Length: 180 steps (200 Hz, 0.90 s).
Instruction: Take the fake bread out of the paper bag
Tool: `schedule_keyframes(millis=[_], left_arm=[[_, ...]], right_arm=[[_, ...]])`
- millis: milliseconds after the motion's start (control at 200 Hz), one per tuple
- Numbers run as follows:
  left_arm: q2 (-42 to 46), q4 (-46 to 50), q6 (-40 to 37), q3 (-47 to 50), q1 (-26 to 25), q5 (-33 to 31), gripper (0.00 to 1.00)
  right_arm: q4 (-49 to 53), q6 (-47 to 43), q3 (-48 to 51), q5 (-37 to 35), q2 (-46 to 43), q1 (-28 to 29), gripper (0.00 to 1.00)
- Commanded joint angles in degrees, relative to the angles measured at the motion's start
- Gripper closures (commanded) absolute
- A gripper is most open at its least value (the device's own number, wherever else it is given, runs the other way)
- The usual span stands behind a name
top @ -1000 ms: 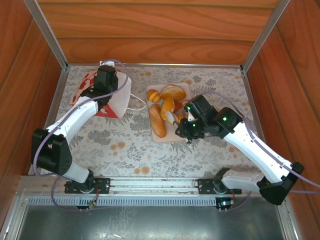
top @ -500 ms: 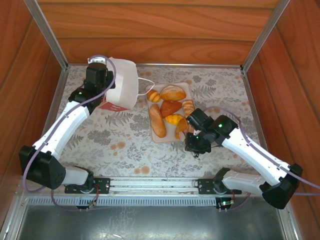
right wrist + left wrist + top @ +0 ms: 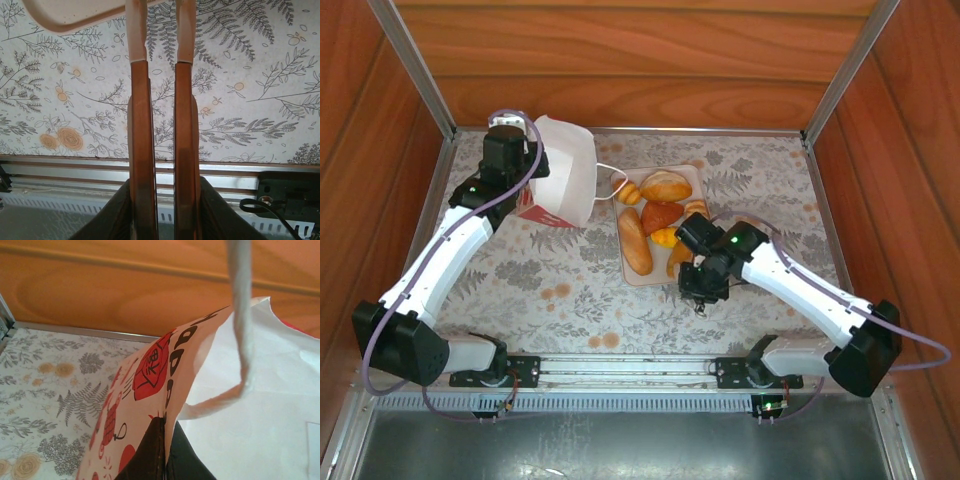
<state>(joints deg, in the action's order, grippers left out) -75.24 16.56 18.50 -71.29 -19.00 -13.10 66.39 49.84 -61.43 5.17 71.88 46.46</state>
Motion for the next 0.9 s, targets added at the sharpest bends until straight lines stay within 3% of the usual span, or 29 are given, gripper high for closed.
schedule_keyframes(millis=[0,245,380,495,760,895], left_arm=[[0.98,0.50,1.18,0.36,0.55,1.49,1.00],[0.62,0.46,1.43,0.19,0.81,1.93,1.00],[0.71,0.32,1.53,0.18,0.90,1.98,1.00],[0.60,0.08,1.65,0.18,0.90,2.29,1.00],[0.63,-0.02,1.87,0.27,0.90,2.38,1.00],[0.71,0.03,1.89,0.44,0.91,2.29,1.00]], right_arm=[[-0.62,-0.87,-2.45,1.21,1.24,-0.40,0.70],[1.36,-1.59,-5.66,1.77,0.73,-0.40,0.60],[1.78,-1.68,-5.51,2.04,0.72,-0.40,0.59],[1.55,-1.99,-5.36,2.53,0.85,-0.40,0.63],[6.66,-1.30,-6.16,0.77,-0.35,-0.31,0.84],[9.45,0.15,-6.50,-0.46,-1.98,-0.14,0.86]])
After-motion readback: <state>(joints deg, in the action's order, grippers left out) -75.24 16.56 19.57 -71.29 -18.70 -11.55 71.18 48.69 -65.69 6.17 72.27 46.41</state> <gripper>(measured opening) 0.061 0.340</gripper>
